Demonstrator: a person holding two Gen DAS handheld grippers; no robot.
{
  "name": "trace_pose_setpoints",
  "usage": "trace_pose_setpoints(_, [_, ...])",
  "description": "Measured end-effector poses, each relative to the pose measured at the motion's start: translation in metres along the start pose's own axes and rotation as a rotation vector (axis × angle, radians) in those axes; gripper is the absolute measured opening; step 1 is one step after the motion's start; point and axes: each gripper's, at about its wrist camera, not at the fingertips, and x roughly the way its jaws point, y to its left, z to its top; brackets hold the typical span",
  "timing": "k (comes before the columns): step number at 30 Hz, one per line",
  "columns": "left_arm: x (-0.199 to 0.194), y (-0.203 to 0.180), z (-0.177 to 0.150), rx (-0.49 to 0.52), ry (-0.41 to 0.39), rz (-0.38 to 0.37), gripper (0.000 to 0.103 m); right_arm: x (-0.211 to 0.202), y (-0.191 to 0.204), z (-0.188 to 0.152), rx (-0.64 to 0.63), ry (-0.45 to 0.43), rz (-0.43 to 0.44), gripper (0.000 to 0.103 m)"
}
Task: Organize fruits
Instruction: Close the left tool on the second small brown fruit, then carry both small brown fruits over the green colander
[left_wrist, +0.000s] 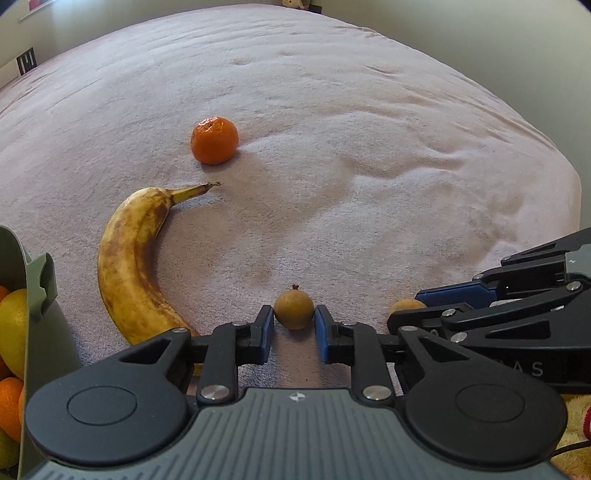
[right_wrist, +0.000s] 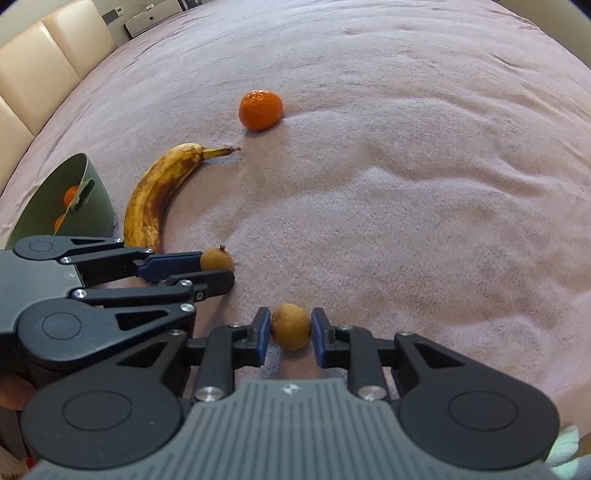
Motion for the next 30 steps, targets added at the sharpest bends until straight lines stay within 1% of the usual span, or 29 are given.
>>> trace_pose_setpoints(5, [0.001,0.001,0.001,-0.024,-0.009,-0.005,0.026,0.001,0.001,0.001,-0.005,0.003,-0.003,0.02])
trace_pose_setpoints(10, [-0.008,-0.002,0.003,-0.031,-0.029,-0.013,0.026,-0.005,0.002,0.001,-0.01,-0.018,-0.003,0.02])
trace_pose_setpoints(16, [-0.029,-0.004,0.006,-0.029,-0.065,0.017,0.026,-0.012,0.008,0.002,-0.026,-0.044,-0.004,0.02])
trace_pose_setpoints(20, [-0.048,0.0,0.008,-0.037,-0.081,0.043,0.026,-0.02,0.015,0.005,-0.046,-0.079,-0.003,0.02])
trace_pose_setpoints(25, [-0.073,0.007,0.009,-0.055,-0.085,0.08,0.026,-0.031,0.031,0.013,-0.096,-0.148,0.009,0.02])
trace_pose_setpoints(27, [-0.083,0.013,0.01,-0.078,-0.075,0.077,0.026,-0.035,0.041,0.016,-0.127,-0.176,0.01,0.02])
trace_pose_setpoints(30, [-0.097,0.027,0.009,-0.141,-0.061,0.064,0.026,-0.041,0.054,0.02,-0.163,-0.214,0.028,0.02])
